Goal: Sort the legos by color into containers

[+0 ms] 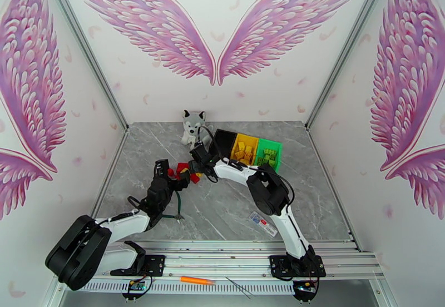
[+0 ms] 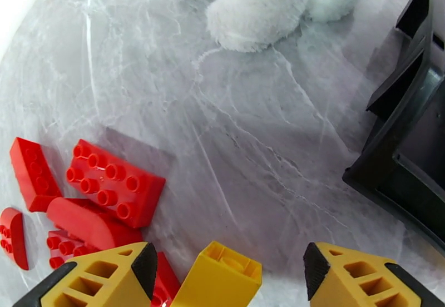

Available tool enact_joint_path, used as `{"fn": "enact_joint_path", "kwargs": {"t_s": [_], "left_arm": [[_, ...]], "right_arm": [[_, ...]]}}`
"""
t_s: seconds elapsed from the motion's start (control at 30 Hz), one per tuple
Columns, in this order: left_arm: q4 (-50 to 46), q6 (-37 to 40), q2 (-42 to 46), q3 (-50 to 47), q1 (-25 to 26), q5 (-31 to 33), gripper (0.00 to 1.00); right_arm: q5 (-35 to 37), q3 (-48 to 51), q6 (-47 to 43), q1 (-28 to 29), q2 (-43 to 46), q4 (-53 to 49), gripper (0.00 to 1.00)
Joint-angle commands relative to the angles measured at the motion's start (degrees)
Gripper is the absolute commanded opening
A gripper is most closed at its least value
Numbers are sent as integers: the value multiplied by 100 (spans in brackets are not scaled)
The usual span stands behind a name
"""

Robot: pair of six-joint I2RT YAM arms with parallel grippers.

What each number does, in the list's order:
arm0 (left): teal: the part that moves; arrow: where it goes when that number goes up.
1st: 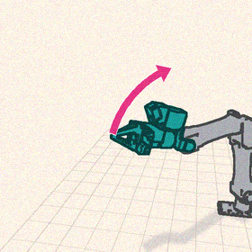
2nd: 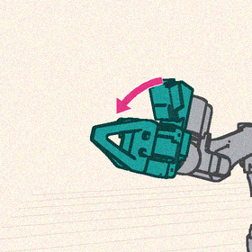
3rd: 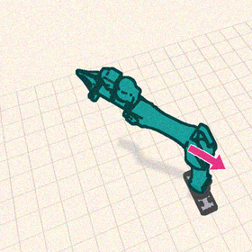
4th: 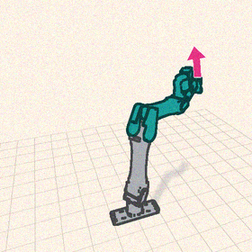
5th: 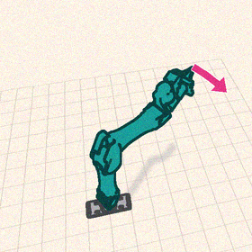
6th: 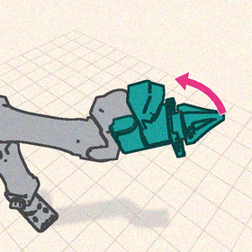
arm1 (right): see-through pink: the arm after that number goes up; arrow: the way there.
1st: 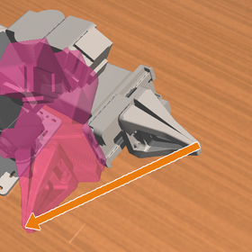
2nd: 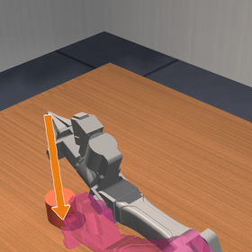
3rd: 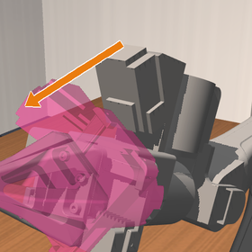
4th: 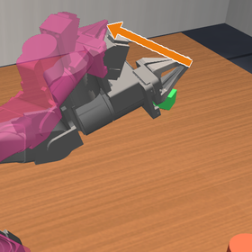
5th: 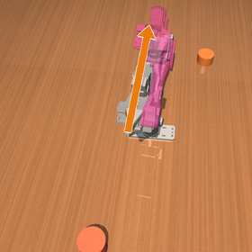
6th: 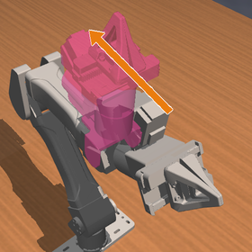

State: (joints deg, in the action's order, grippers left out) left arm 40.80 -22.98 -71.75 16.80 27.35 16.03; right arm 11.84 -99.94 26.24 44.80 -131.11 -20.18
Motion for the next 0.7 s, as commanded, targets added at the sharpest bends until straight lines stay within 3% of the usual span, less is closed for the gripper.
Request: {"fn": "enact_joint_path", "kwargs": {"t_s": [0.0, 0.5, 0.67], "left_arm": [[-238, 4, 244, -144, -50, 62, 99], [-335, 11, 322, -169, -55, -2, 99], [-214, 14, 11, -1, -46, -229, 99]], "right_arm": [[181, -120, 116, 63, -151, -82, 70], [286, 573, 109, 56, 234, 223, 35], [356, 1017, 85, 49, 632, 381, 30]]}}
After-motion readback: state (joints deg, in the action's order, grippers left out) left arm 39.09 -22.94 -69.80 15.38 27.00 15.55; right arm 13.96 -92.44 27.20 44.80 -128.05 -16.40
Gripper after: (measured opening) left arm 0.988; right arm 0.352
